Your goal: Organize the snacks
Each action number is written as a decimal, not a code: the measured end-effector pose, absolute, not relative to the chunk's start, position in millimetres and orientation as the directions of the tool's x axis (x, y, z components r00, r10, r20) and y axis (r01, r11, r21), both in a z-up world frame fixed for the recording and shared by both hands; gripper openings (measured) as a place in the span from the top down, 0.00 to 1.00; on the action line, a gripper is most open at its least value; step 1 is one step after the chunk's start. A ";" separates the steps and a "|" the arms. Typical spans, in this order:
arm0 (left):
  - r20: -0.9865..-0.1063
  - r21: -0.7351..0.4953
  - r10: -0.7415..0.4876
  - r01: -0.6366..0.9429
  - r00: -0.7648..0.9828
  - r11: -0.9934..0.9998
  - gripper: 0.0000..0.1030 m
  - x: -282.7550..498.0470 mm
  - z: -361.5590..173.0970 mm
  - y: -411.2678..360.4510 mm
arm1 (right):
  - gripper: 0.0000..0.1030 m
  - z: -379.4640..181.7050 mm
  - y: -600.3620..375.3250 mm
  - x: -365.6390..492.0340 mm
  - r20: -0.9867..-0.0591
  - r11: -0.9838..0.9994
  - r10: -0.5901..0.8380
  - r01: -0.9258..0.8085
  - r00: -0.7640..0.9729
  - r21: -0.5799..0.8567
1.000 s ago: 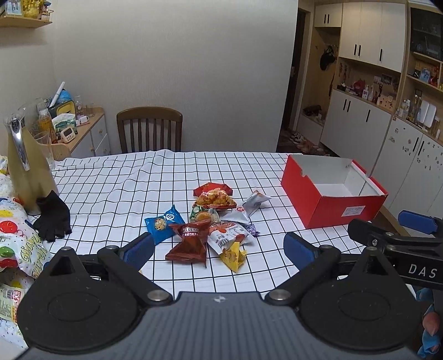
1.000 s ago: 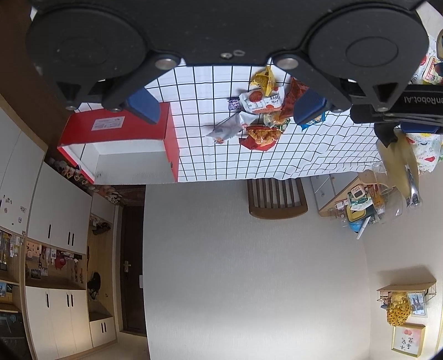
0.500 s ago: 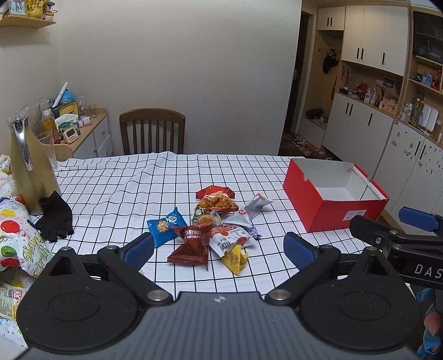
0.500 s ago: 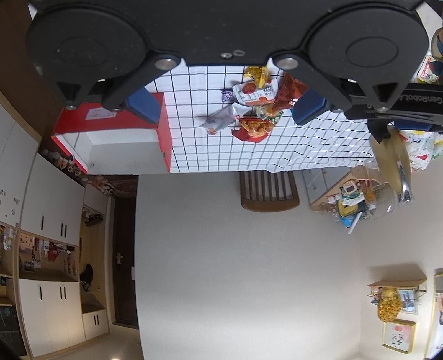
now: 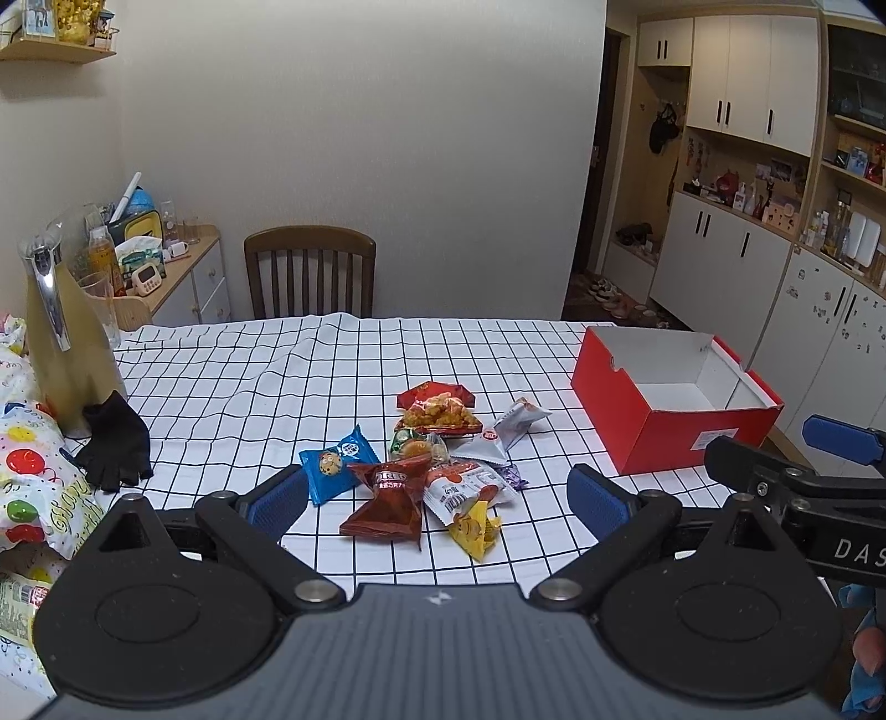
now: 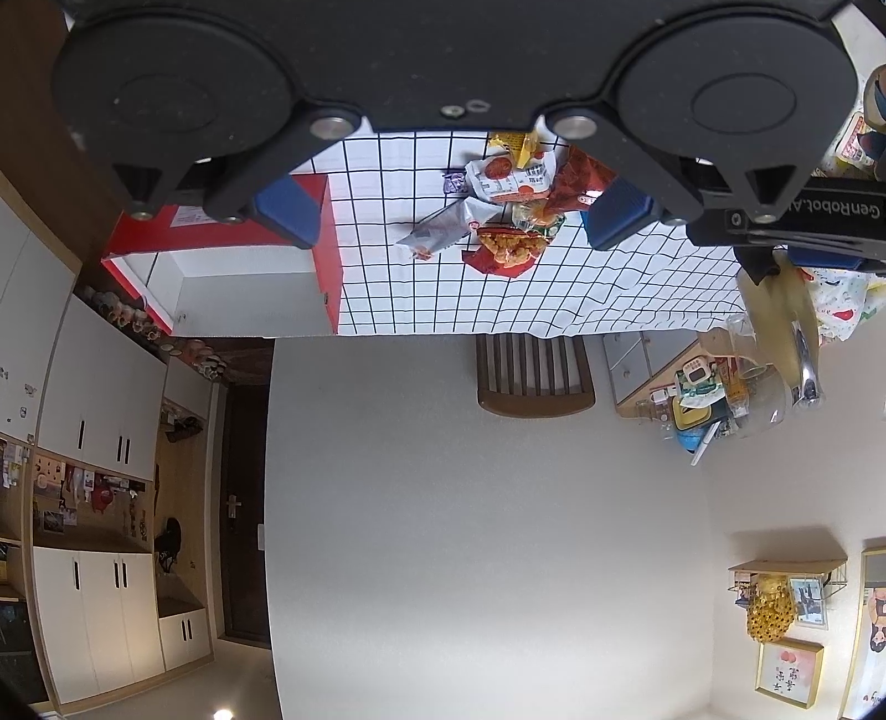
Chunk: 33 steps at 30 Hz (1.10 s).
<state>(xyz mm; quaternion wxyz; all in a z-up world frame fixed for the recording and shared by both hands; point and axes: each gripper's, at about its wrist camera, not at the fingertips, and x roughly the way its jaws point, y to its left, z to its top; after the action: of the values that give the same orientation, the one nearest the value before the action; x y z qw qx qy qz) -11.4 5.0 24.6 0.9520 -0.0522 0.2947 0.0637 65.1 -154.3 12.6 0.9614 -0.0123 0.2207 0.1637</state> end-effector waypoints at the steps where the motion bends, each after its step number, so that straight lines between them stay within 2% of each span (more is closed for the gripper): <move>1: -0.567 -0.063 0.090 -0.151 0.819 0.986 0.03 -11.7 24.2 5.0 | 0.00 12.5 -154.5 65.0 -0.429 0.946 0.310 -0.320 0.849 0.050; 22: -0.603 -0.090 0.069 -0.153 0.795 0.984 0.03 4.0 12.7 16.0 | 0.00 9.0 -145.8 80.7 -0.459 0.938 0.321 -0.344 0.828 0.034; 33: -0.676 -0.155 0.067 -0.230 0.734 0.961 0.03 26.4 -12.7 55.1 | 0.00 -10.1 -133.2 113.6 -0.523 0.931 0.320 -0.364 0.790 0.020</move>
<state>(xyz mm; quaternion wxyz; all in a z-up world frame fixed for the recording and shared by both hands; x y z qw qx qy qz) 26.4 55.1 -12.7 0.9240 -0.1149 0.3557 0.0804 113.6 -133.2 -10.1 0.9451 -0.0411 0.2688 0.1811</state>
